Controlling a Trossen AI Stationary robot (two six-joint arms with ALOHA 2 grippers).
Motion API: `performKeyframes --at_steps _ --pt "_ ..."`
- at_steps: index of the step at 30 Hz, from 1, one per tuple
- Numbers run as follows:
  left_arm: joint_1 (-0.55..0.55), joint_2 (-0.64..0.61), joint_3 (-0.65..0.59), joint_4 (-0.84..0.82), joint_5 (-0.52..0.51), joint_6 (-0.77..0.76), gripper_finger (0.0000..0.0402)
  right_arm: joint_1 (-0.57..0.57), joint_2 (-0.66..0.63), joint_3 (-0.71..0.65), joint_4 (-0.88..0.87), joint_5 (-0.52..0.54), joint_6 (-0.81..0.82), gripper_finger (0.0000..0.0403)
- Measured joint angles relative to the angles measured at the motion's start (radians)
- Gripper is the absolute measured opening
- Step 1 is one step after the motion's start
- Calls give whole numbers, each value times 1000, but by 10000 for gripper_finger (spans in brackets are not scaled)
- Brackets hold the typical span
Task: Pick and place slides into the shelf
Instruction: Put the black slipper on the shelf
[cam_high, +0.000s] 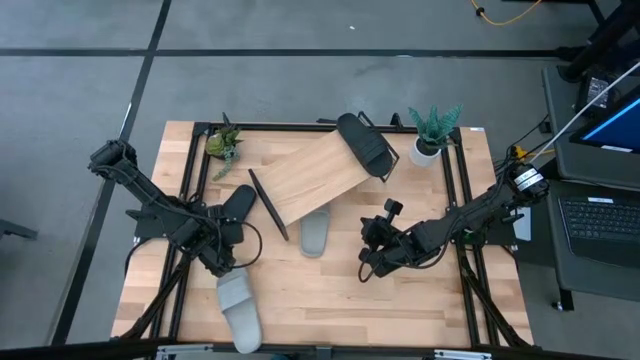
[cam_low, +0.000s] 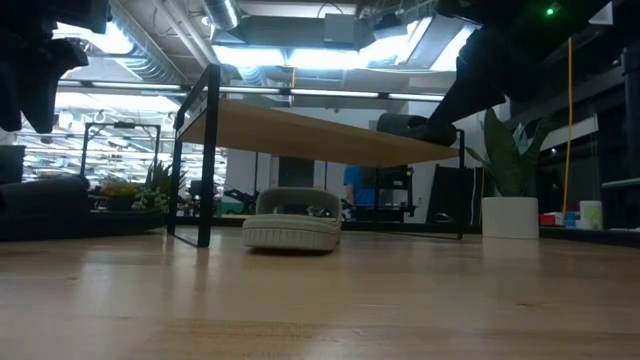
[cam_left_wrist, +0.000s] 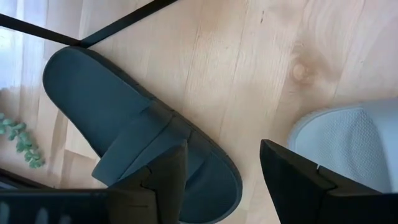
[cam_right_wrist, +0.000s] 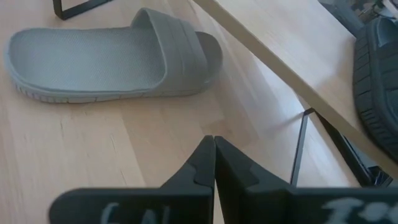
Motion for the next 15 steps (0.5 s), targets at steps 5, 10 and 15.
performKeyframes --at_steps 5,10,15 --pt "0 0 0 21 0 -2 193 0 0 0 0 0 -9 7" --pt "-3 0 0 27 3 -5 192 0 0 0 0 0 -9 7" --pt "6 0 0 27 126 -117 192 0 0 0 0 0 -9 7"
